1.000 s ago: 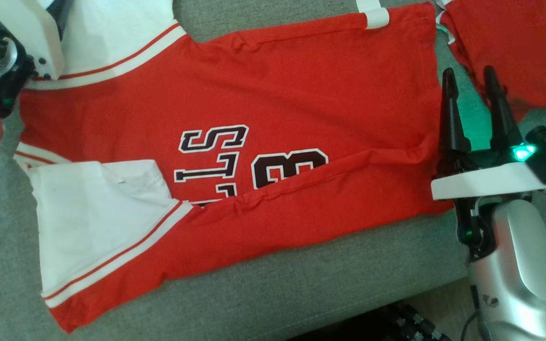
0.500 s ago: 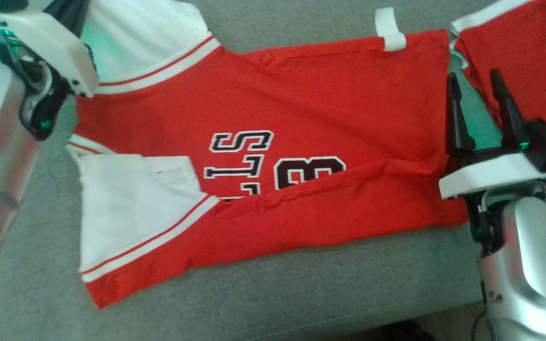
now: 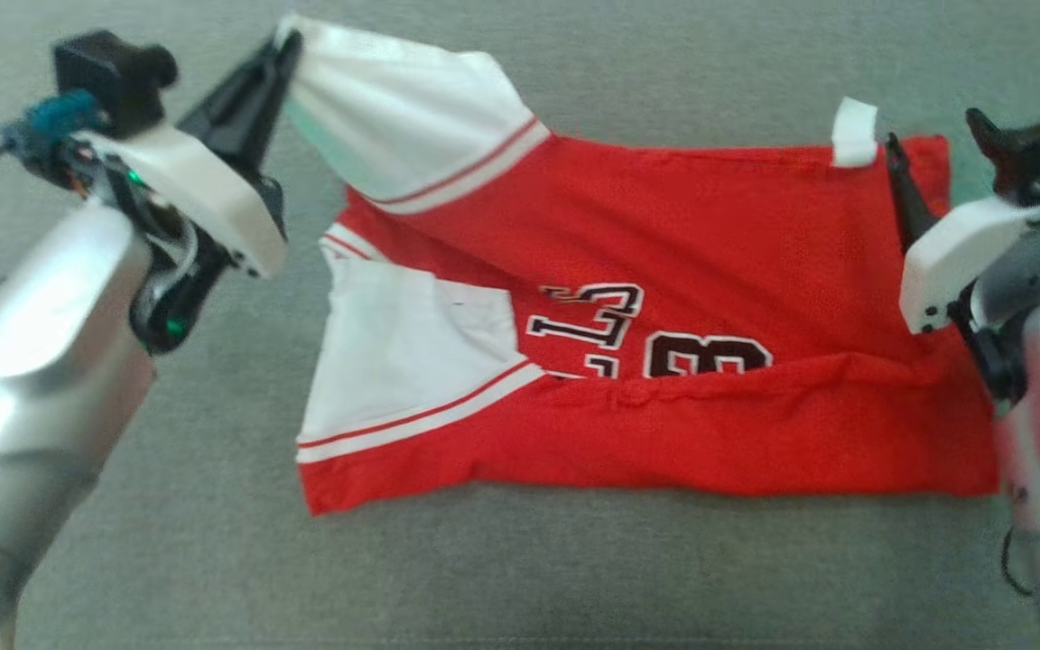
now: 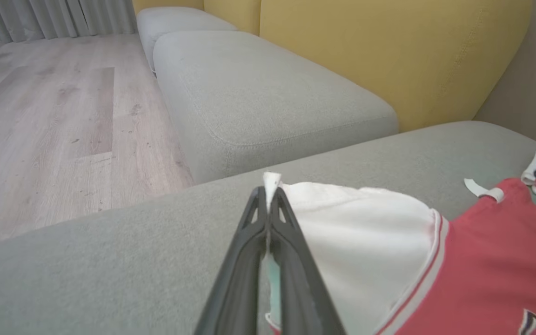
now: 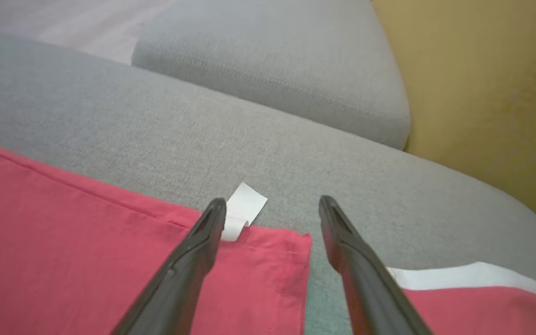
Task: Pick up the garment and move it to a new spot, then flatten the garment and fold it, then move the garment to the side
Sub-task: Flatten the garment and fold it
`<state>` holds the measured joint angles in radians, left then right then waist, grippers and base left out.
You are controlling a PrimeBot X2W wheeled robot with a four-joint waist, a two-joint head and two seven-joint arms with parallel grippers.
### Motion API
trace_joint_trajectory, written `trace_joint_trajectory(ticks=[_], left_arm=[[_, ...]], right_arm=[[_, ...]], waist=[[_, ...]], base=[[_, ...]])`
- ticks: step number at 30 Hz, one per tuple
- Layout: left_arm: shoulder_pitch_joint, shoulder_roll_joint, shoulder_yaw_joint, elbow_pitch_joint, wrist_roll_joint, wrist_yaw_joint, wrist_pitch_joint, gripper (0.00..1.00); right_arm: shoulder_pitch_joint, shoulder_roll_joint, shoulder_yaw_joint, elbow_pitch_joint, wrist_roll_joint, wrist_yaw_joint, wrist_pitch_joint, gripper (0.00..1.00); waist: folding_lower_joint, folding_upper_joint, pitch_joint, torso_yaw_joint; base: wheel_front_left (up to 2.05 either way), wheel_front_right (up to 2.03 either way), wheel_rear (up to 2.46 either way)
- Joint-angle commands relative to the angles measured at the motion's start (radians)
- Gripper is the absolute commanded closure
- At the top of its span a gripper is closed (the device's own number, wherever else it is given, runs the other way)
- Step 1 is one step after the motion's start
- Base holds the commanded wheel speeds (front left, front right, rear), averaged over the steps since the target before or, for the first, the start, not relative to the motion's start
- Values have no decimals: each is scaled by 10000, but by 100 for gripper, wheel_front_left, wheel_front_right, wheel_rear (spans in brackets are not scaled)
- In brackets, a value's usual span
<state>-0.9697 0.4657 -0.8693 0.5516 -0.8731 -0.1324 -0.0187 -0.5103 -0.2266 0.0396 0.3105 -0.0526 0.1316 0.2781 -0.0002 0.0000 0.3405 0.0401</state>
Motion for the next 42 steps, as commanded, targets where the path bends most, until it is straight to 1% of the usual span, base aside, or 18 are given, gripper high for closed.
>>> trace_joint_trajectory(ticks=[1,5,8,11,17,18,19,20,21,25,28,31,33,36,40,42], left_arm=[[-234,509,296,-386,10,19,27,100],[44,596,59,-1115,123,107,183,100],[173,629,-77,-1607,172,185,323,100],[233,681,-189,-1972,232,250,460,100],[169,813,-219,-2399,284,366,604,100],[146,819,-199,-2418,274,383,601,100],[127,825,-183,-2419,262,398,603,100],[103,832,-171,-2412,255,411,612,100],[103,832,-171,-2412,255,411,612,100],[-37,863,-102,-2248,262,484,609,100],[-196,908,4,-1973,272,566,567,100],[-466,943,98,-1633,266,559,592,100],[-750,975,122,-1374,369,542,597,100],[-1338,1034,147,-829,696,524,459,100],[-2259,1029,-58,-45,1418,437,172,100],[-2788,979,-106,386,1815,478,-129,100]], right_arm=[[-417,-272,294,-131,121,-9,207,0],[-964,-972,671,825,396,-9,849,0],[-1263,-1581,1334,1520,511,-9,1154,0],[-1603,-2053,1854,2114,683,-9,1249,0],[-2169,-2554,3015,3057,1374,-9,1482,0],[-2225,-2601,3234,3202,1594,-9,1552,4],[-2286,-2658,3487,3307,1782,-9,1606,69],[-2349,-2730,3742,3379,1957,-9,1639,100],[-2349,-2730,3742,3379,1957,-9,1639,100],[-2717,-3006,4454,3505,2685,-9,1646,100],[-3088,-3119,4682,3453,3069,-9,1349,100],[-3517,-3117,4652,3334,3395,-9,914,100],[-3810,-3066,4527,3272,3570,-9,569,100],[-4219,-2818,4229,3267,3962,-9,156,100],[-4764,-2545,4106,3303,4107,-9,-332,100],[-5061,-2393,3967,3390,4141,-9,-682,100]], waist=[[2,0,-108,288],[2,0,18,481],[2,0,149,584],[2,0,283,642],[2,0,512,660],[2,0,507,662],[2,0,497,657],[2,0,488,647],[2,0,488,647],[2,0,424,541],[2,0,349,399],[2,0,325,227],[2,0,372,120],[2,0,503,-57],[2,0,714,-260],[2,0,818,-335]], base=[[0,0,0],[0,0,0],[0,0,0],[0,0,0],[0,0,0],[0,0,0],[0,0,0],[0,0,0],[0,0,0],[0,0,0],[0,0,0],[0,0,0],[0,0,0],[0,0,0],[0,0,0],[0,0,0]])
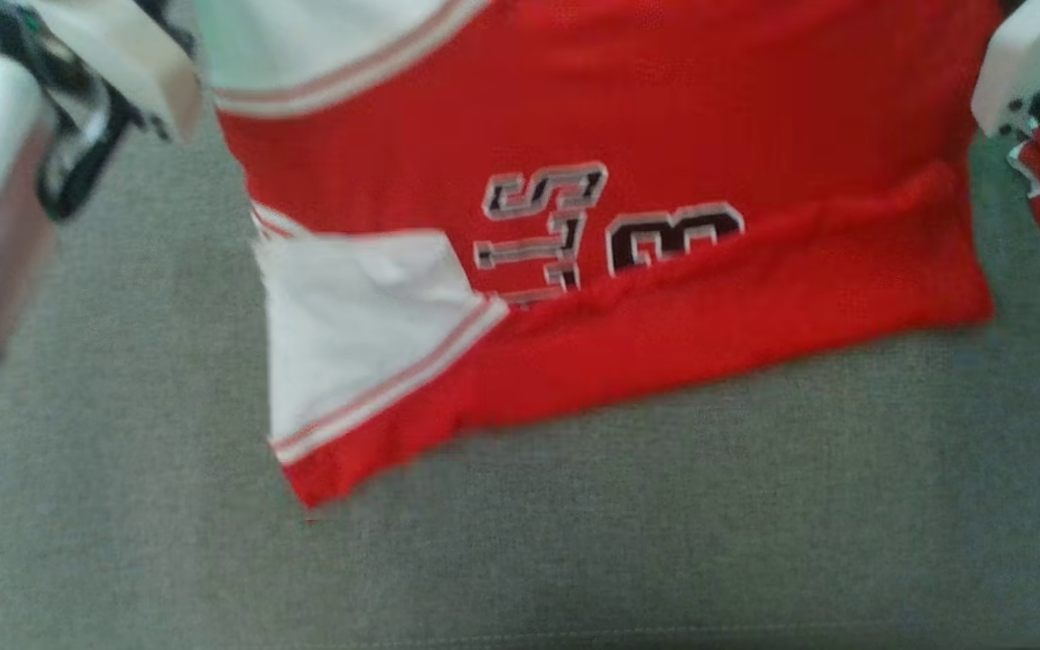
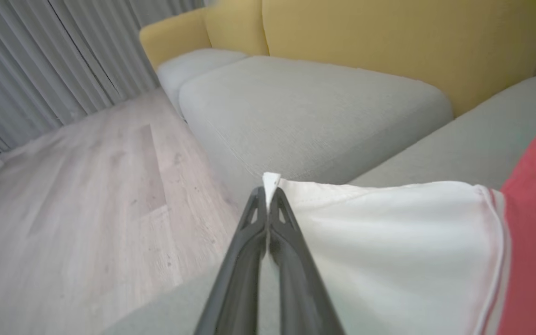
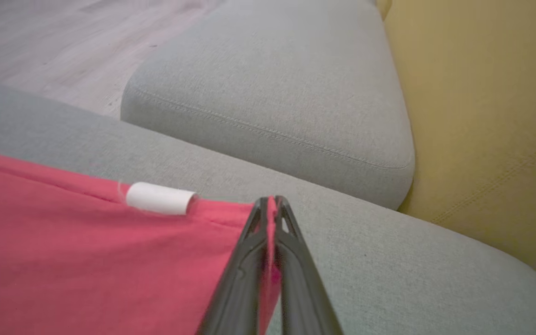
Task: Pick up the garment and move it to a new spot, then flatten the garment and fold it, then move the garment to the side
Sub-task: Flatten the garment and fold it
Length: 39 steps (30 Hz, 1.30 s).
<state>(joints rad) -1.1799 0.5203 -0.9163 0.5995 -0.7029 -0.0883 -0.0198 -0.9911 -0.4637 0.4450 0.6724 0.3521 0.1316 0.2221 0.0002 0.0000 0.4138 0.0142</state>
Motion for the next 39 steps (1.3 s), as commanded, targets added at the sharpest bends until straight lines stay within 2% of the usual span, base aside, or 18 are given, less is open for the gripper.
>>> trace_joint_trajectory(ticks=[1,5,9,14,18,23,26,33,39], left_arm=[[-935,392,358,139,298,96,-305,100],[-1828,-21,517,1341,617,253,-1207,100],[-2013,-406,464,2163,573,84,-1545,100],[-1582,-696,86,2725,496,-213,-1704,100],[-890,-749,-195,2792,341,-327,-1819,100],[12,-543,-569,2447,100,-392,-1717,100],[883,-326,-957,1854,-325,-414,-1281,100],[2344,738,-1897,197,-1116,-421,-158,100],[3086,1121,-2296,-573,-1299,-372,377,100]], right_arm=[[-379,67,-119,-169,90,-9,-272,100],[-884,425,-198,180,126,-9,-1035,100],[-936,601,-113,561,177,-9,-1412,100],[-525,549,101,1016,485,-9,-1733,100],[87,397,256,1173,1162,-9,-1860,100],[793,90,613,1108,1857,-9,-1793,100],[1311,-222,949,1018,2241,-9,-1596,100],[2327,-1018,1934,308,3192,-9,-606,100],[2712,-1709,2780,-385,3542,-9,-5,100]], waist=[[-2,0,126,-114],[-2,0,233,-251],[-2,0,108,-243],[-2,0,-319,-27],[-2,0,-815,237],[-2,0,-1272,439],[-2,0,-1577,556],[-2,0,-1878,600],[-2,0,-1869,524]], base=[[0,0,0],[0,0,0],[0,0,0],[0,0,0],[0,0,0],[0,0,0],[0,0,0],[0,0,0],[0,0,0]])
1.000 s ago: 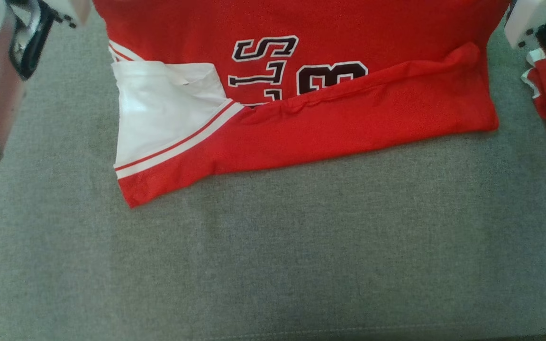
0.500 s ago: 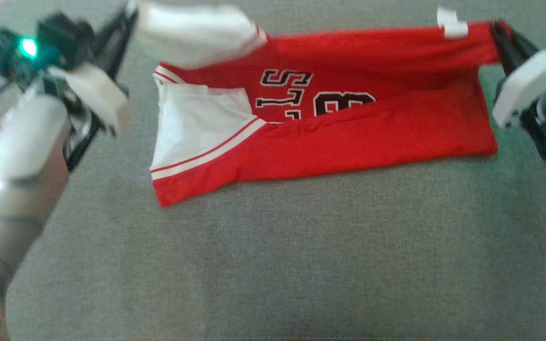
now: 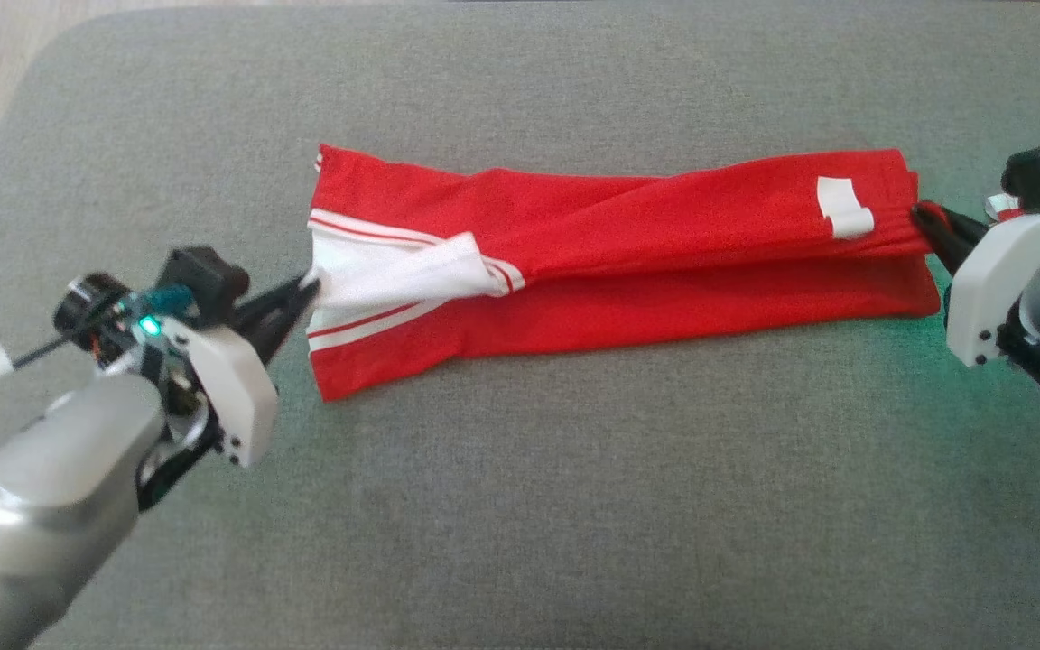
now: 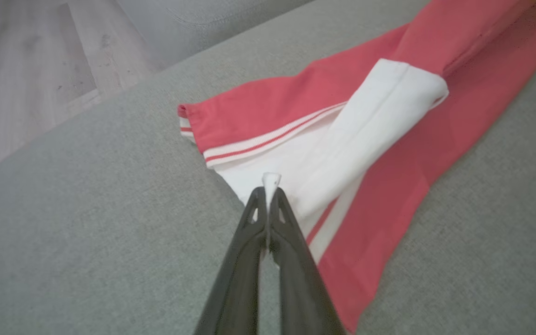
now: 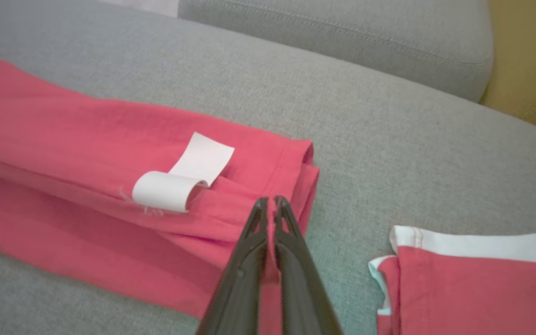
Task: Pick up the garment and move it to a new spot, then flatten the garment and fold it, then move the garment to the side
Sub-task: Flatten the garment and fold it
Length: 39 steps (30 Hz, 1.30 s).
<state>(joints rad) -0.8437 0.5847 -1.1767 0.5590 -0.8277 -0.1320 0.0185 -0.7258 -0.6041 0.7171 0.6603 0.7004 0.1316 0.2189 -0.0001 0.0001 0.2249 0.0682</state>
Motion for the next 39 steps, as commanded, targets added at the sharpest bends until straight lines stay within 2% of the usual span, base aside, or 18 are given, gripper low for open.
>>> trace_joint_trajectory(ticks=[1,9,16,17,18,19,22,25,28,29,32,35,39], left_arm=[[-209,498,256,-243,-33,102,42,100],[99,497,-27,-611,-68,210,429,100],[193,414,-131,-646,-87,281,516,100],[194,393,-132,-638,-71,319,488,88],[193,372,-118,-623,-38,396,418,55],[201,351,-88,-602,-13,490,319,0],[276,259,157,-539,-133,780,-87,0],[309,113,752,-537,-356,1259,-1059,0],[499,-98,1667,-626,-863,1795,-2267,0],[499,-98,1667,-626,-863,1795,-2267,0],[815,-264,2783,-808,-1050,2409,-2758,0],[1423,-587,4535,-1737,-413,2932,-2795,0],[3024,-1281,6441,-3076,1129,3324,-2799,0]], right_arm=[[74,-388,182,-325,44,-9,95,100],[252,-759,1141,-673,286,-9,1157,100],[265,-903,1476,-698,369,-9,1491,100],[247,-877,1436,-671,348,-9,1363,99],[230,-831,1376,-632,326,-9,1209,0],[215,-753,1291,-560,333,-9,1089,0],[98,-476,984,-507,330,-9,493,0],[-90,-66,372,-518,287,-9,-703,0],[-295,480,-364,-352,-381,-9,-2385,0],[-295,480,-364,-352,-381,-9,-2385,0],[-179,1523,-1435,122,-948,-9,-3886,0],[196,2583,-2436,358,-1602,-9,-4602,0],[1098,3629,-3921,-80,-2983,-9,-4794,0]], waist=[[1,-1,38,-30],[1,-1,191,-145],[1,-1,86,-257],[1,-1,36,-270],[1,-1,-23,-286],[1,-1,-85,-305],[1,-1,-312,-365],[1,-1,-570,-418],[1,-1,-801,-500],[1,-1,-801,-500],[1,-1,-972,-546],[1,-1,-1017,-552],[1,-1,-931,-541]], base=[[0,0,0],[0,0,0],[0,0,0],[0,0,0],[0,0,0],[0,0,0],[0,0,0],[0,0,0],[0,0,0],[0,0,0],[0,0,0],[0,0,0],[0,0,0]])
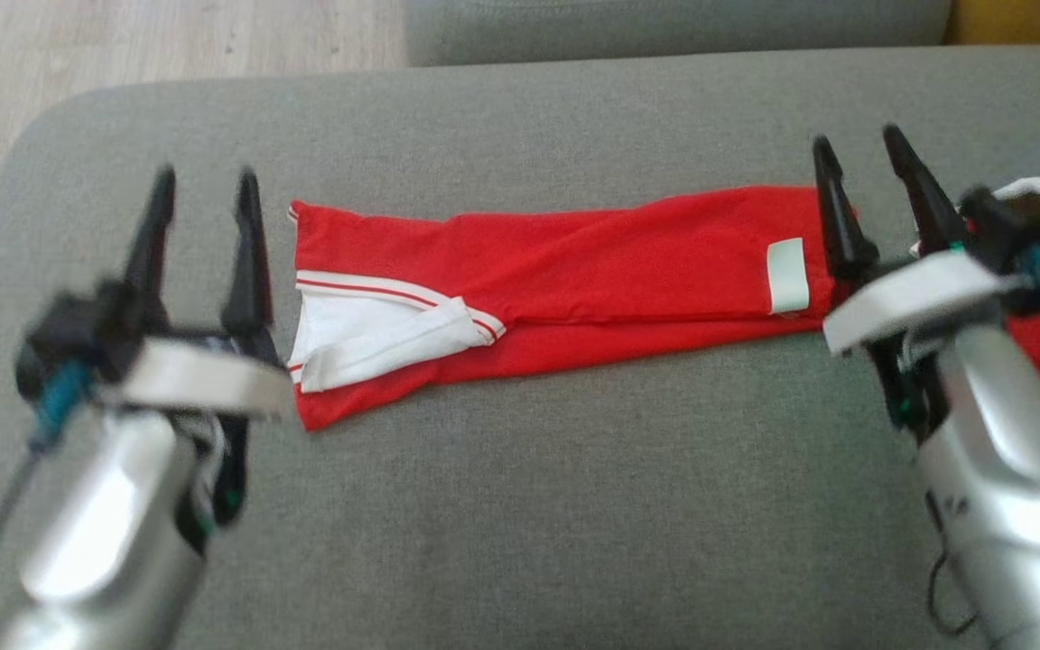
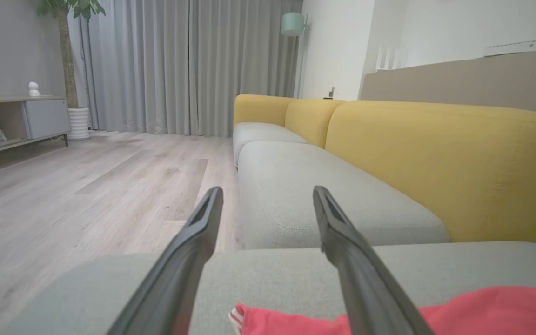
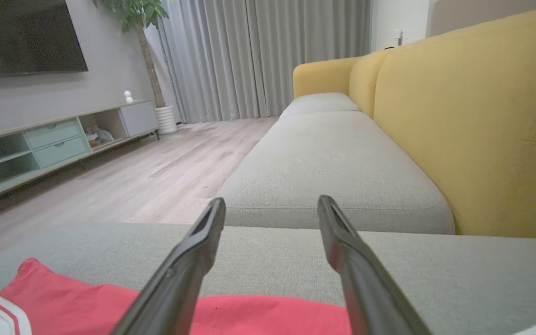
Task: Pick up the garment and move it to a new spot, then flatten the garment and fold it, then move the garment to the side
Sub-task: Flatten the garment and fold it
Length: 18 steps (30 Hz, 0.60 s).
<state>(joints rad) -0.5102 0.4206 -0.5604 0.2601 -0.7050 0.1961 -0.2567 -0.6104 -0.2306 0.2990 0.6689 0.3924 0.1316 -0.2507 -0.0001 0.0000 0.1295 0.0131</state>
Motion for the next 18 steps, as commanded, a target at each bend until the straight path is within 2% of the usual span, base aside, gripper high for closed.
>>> trace_joint_trajectory(ticks=[1,6,10,12,13,18], left_arm=[[93,150,658,-334,285,94,-48,0],[1831,-903,2199,-1083,1953,-49,-49,0],[2625,-1624,2947,-1180,2843,-545,-50,0],[2794,-1940,3290,-1136,3120,-818,-50,0],[2837,-2193,3595,-1072,3388,-1099,-50,0],[2598,-2650,3968,-838,4080,-1749,-50,0]], right_arm=[[265,177,-235,-549,-268,-9,-102,0],[2128,1456,-1905,-2475,-1973,-9,-107,0],[3015,1764,-2422,-3157,-2507,-9,-108,0],[3172,1791,-2499,-3228,-2662,-9,-109,0],[3171,1797,-2476,-3099,-2788,-9,-109,0],[2555,1801,-3257,-2178,-2917,-9,-109,0]], waist=[[1,0,69,24],[1,0,337,54],[1,0,547,73],[1,0,651,90],[1,0,771,118],[1,0,1134,268]], base=[[0,0,0],[0,0,0],[0,0,0],[0,0,0],[0,0,0],[0,0,0]])
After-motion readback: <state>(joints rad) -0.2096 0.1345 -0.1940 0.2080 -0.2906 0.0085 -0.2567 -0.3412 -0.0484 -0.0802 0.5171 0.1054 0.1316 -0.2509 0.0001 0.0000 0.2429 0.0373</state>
